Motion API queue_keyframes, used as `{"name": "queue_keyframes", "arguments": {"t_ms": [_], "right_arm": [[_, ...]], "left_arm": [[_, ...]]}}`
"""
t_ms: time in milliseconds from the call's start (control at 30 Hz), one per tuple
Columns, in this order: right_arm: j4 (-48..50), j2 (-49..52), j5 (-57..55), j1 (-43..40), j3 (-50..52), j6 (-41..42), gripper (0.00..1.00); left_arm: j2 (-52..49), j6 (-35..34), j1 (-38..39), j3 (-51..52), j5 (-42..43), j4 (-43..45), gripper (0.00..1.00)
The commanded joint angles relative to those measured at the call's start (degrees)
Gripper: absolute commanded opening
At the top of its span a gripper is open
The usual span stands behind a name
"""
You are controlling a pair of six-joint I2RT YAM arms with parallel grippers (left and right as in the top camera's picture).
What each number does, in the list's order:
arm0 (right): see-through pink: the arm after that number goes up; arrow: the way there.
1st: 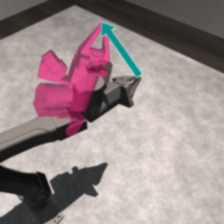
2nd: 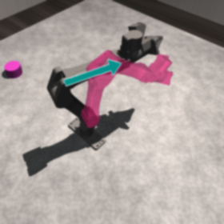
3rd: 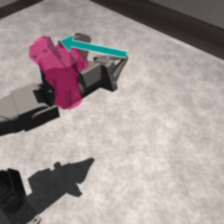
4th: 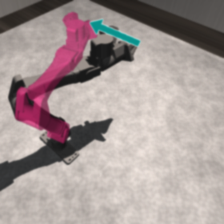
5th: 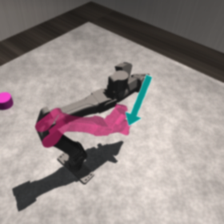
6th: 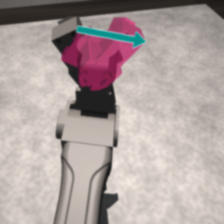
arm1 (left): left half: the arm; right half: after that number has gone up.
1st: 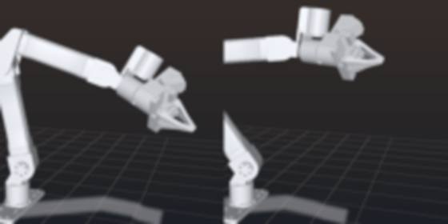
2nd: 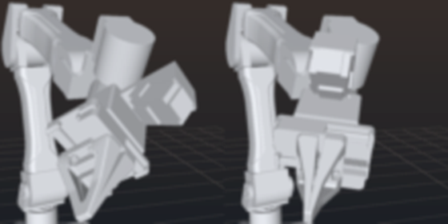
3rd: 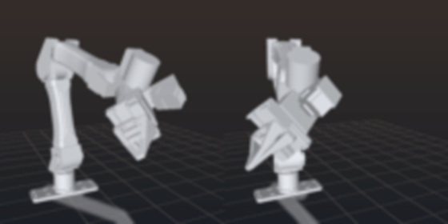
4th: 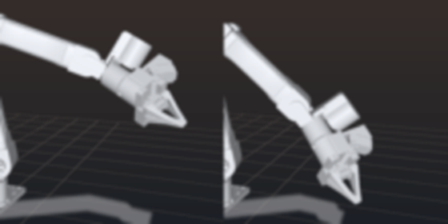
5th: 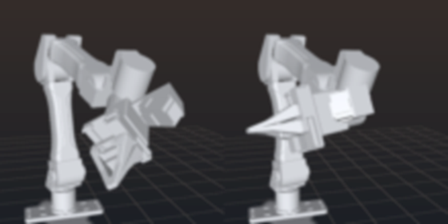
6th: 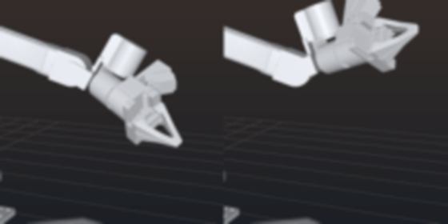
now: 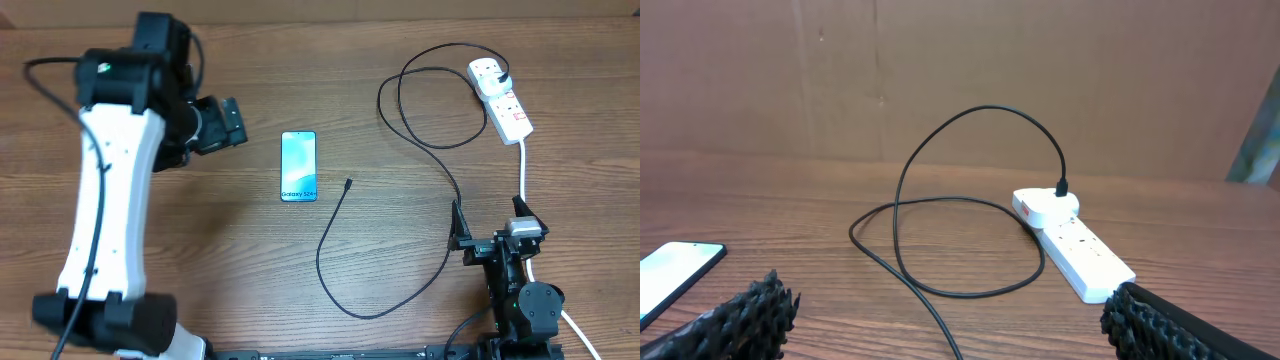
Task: Plug charger to phone and switch on socket
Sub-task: 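Move the left gripper forward over the phone, then lower the left gripper and close it on the phone's bottom edge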
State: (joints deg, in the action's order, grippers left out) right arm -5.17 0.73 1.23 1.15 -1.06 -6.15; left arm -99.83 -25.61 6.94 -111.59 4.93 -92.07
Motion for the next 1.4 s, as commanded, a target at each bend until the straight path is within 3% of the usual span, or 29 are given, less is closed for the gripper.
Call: {"name": "queue_keyframes", "arguments": {"t_ms": [0,233,533,633,800,1367], "right_arm": [[0.33,-0.57,-0.13,-0.15,0.59,0.33,1.0],[0.33,-0.57,-0.13,-0.15,0.59,0.33,1.0],[0.33,-0.57,-0.13,-0.15,0.59,0.33,1.0],[0.33,-0.57,-0.13,-0.15,0.59,0.33,1.0],[0.33,-0.57,-0.13,-0.15,0.59,0.33,1.0],[0.33,-0.57,-0.13,-0.15,0.59,0.33,1.0]], "left_arm": [[-4.28,-5.29,4.35,-1.05,-0.57,0.7,1.0],[-11.37,-15.96,12.61,-1.05,-9.2,5.88,1.0],[-20.94,-16.39,14.95,-1.05,-9.33,10.84,1.0],[-23.78,-12.31,14.58,-1.05,-8.83,12.44,0.99],[-27.23,0.46,14.29,-1.05,-0.13,16.06,1.0],[-33.05,1.22,14.47,-1.03,-3.87,20.2,1.0]]}}
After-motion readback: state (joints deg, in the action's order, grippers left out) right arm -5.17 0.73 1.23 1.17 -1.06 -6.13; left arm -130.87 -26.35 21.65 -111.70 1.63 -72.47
